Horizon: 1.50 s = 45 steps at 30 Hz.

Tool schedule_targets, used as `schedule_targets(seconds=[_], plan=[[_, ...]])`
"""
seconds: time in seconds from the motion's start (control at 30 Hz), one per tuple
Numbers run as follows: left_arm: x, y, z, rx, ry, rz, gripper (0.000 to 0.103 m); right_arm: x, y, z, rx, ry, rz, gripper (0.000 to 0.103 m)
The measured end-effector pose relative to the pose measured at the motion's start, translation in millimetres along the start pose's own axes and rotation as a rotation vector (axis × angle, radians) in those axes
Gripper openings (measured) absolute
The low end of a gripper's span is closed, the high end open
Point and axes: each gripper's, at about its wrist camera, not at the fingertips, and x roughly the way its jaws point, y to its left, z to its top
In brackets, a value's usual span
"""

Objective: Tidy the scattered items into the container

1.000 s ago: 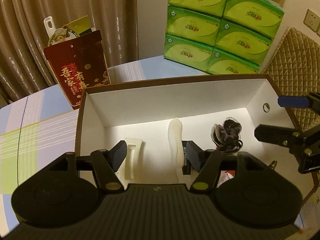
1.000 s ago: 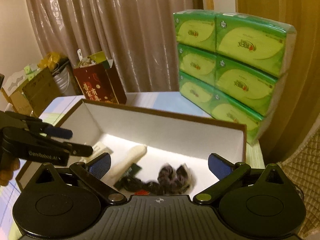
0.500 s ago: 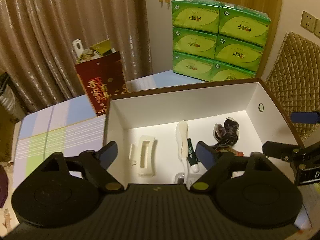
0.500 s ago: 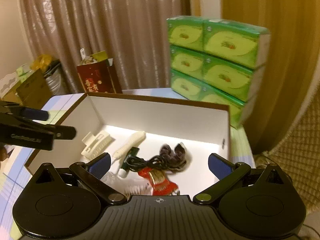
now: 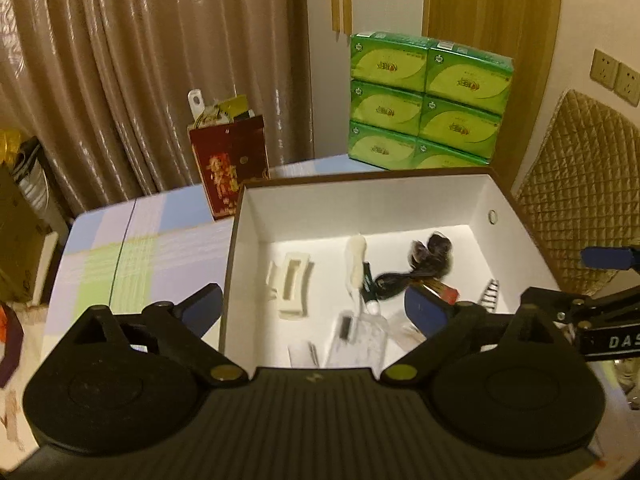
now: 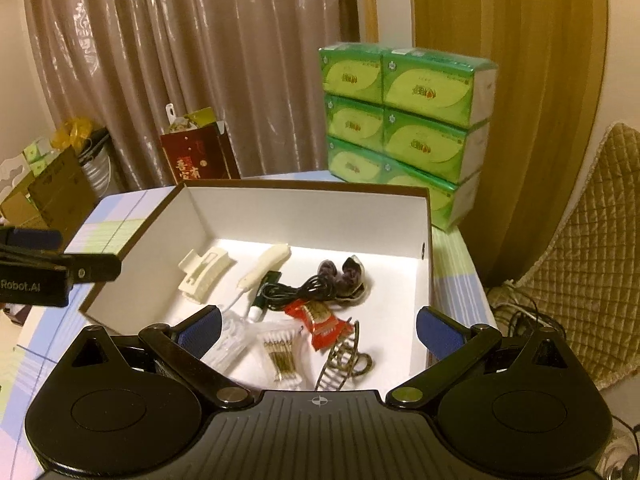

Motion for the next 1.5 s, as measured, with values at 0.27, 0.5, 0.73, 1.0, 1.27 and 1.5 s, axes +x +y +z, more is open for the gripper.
schedule_targets(seconds=[0.27, 0.5, 0.73, 1.0, 1.27, 1.5], plan=[[-35, -3, -21, -0.014, 0.009, 0.019, 0.096, -31, 12, -14, 0.003, -0.030, -0.026, 0.101], [-67, -4, -35, -0.029, -0.005, 0.023, 0.096, -53, 21, -28, 0.006, -0.034, -0.039, 0.101], [-91, -4, -51, -0.040, -0.015, 0.033, 0.096, -74, 31, -42, -0.012, -0.045, -0.058, 0.101], [-111, -10, -63, -0.022, -0.024, 0.051, 0.096, -90, 38, -53, -0.020, -0.049, -0.049, 0.101], [-124, -15, -73, -0.006, -0.031, 0.057, 0.096, -102, 46, -62, -0.035, -0.051, -0.045, 0.101], [-131, -18, -86, -0.004, -0.016, 0.046, 0.096, -109, 50, -71, -0.043, -0.045, -0.048, 0.101]])
